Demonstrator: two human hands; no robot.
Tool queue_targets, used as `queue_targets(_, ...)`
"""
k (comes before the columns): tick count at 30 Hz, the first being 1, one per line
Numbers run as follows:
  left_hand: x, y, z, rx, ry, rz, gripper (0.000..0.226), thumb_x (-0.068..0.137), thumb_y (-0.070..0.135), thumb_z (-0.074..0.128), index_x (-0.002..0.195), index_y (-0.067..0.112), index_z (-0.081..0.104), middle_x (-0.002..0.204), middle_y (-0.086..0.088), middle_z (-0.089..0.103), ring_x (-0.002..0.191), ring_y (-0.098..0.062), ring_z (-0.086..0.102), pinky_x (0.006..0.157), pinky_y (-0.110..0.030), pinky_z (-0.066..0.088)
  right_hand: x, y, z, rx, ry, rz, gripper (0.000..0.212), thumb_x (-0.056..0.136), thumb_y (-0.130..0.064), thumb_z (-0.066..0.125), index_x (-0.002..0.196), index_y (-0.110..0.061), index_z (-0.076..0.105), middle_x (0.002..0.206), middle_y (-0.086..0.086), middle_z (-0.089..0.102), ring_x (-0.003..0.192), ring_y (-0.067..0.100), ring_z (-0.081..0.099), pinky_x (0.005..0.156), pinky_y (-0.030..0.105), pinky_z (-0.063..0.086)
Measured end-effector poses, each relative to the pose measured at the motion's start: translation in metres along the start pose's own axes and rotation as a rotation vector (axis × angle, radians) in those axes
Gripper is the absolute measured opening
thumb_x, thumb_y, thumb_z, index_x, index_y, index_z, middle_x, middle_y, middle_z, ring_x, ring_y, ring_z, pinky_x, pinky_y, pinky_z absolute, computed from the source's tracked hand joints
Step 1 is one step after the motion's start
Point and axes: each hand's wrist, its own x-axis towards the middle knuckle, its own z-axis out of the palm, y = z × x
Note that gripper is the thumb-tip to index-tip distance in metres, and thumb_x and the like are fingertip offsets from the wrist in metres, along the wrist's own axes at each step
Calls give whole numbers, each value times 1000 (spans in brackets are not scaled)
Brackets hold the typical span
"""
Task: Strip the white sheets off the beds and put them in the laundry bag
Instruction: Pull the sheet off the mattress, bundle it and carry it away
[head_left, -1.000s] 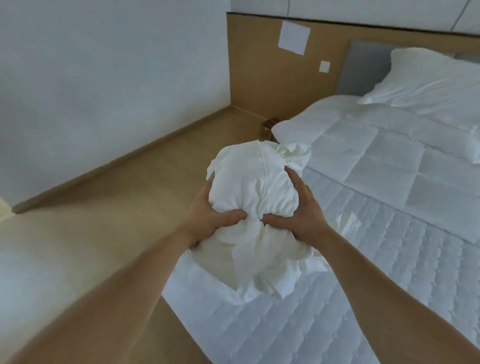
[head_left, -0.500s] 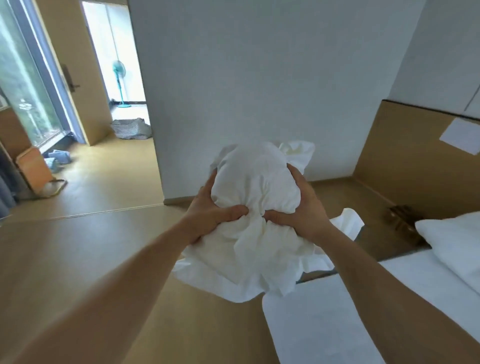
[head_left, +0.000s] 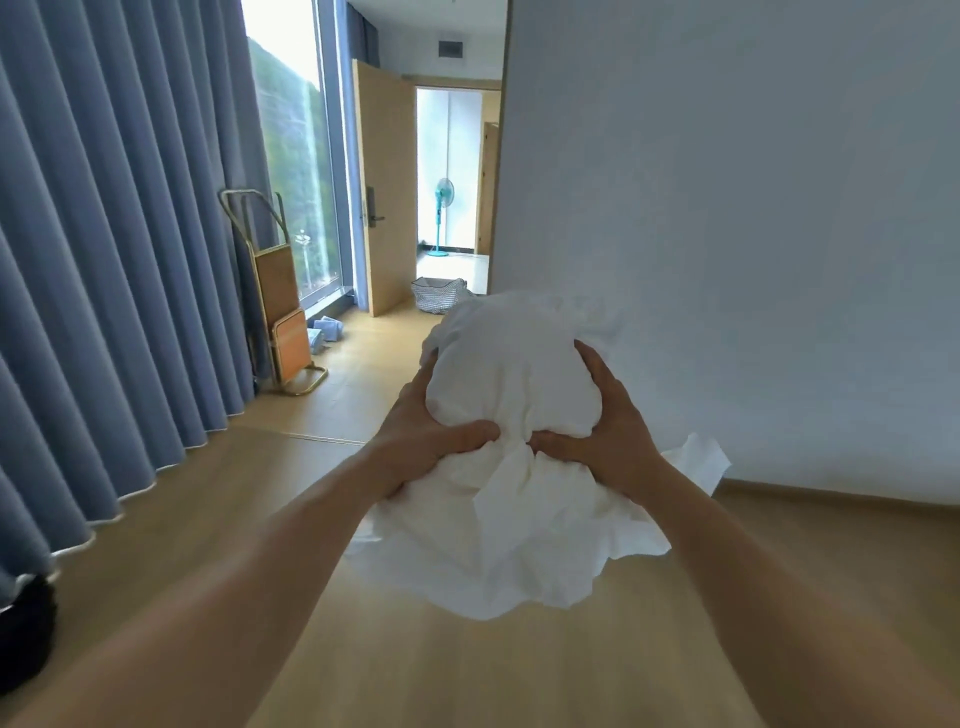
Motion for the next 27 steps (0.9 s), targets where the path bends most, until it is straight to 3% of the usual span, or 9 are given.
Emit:
queue_targets(6, 86, -17, -54, 61, 139, -10, 109, 52, 54, 81, 144, 50, 24, 129, 21, 46, 114, -7, 47, 88, -21, 38, 132, 11, 56, 58, -70, -114, 123, 40, -75, 78, 147, -58, 19, 138, -10, 47, 122, 12, 48, 105, 38, 43)
queue_targets(8, 109, -31, -73, 57, 183, -18, 102, 56, 51, 81, 142, 51, 25, 131, 20, 47, 116, -8, 48, 88, -22, 39, 170, 12, 78, 63, -106, -154, 123, 41, -76, 77, 148, -55, 19, 141, -10, 45, 126, 12, 47, 105, 39, 42)
queue_targets(11, 143, -60, -107, 69, 259, -70, 110, 54, 54, 83, 147, 47, 24, 132, 17, 48, 117, -11, 49, 88, -25, 39, 222, 12, 119, 75, -156, -191, 124, 42, -78, 77, 149, -52, 20, 145, -11, 44, 131, 15, 46, 108, 46, 43)
queue_targets(14, 180, -86, -144, 54, 289, -77, 107, 47, 62, 83, 137, 55, 26, 125, 23, 50, 109, -2, 50, 86, -23, 40, 277, 14, 164, 92, -174, -216, 124, 41, -86, 75, 148, -54, 20, 146, -11, 45, 131, 17, 47, 106, 51, 44)
queue_targets(17, 218, -113, -180, 69, 300, -73, 97, 58, 51, 89, 132, 58, 26, 116, 31, 48, 103, 7, 48, 80, -19, 41, 325, 15, 207, 90, -189, -239, 125, 41, -89, 73, 149, -55, 18, 146, -10, 45, 132, 18, 47, 107, 51, 44)
queue_targets(22, 294, -154, -246, 95, 300, -61, 97, 57, 62, 81, 135, 57, 23, 123, 23, 48, 109, -5, 49, 88, -24, 43, 413, 10, 271, 84, -161, -236, 126, 39, -91, 71, 148, -54, 19, 148, -10, 43, 133, 18, 45, 109, 52, 42)
queue_targets(27, 377, -186, -282, 104, 257, -20, 97, 71, 44, 84, 145, 49, 22, 130, 19, 45, 116, -9, 47, 89, -25, 40, 489, 20, 303, 66, -106, -229, 125, 41, -89, 73, 148, -56, 17, 149, -12, 42, 135, 15, 44, 109, 51, 42)
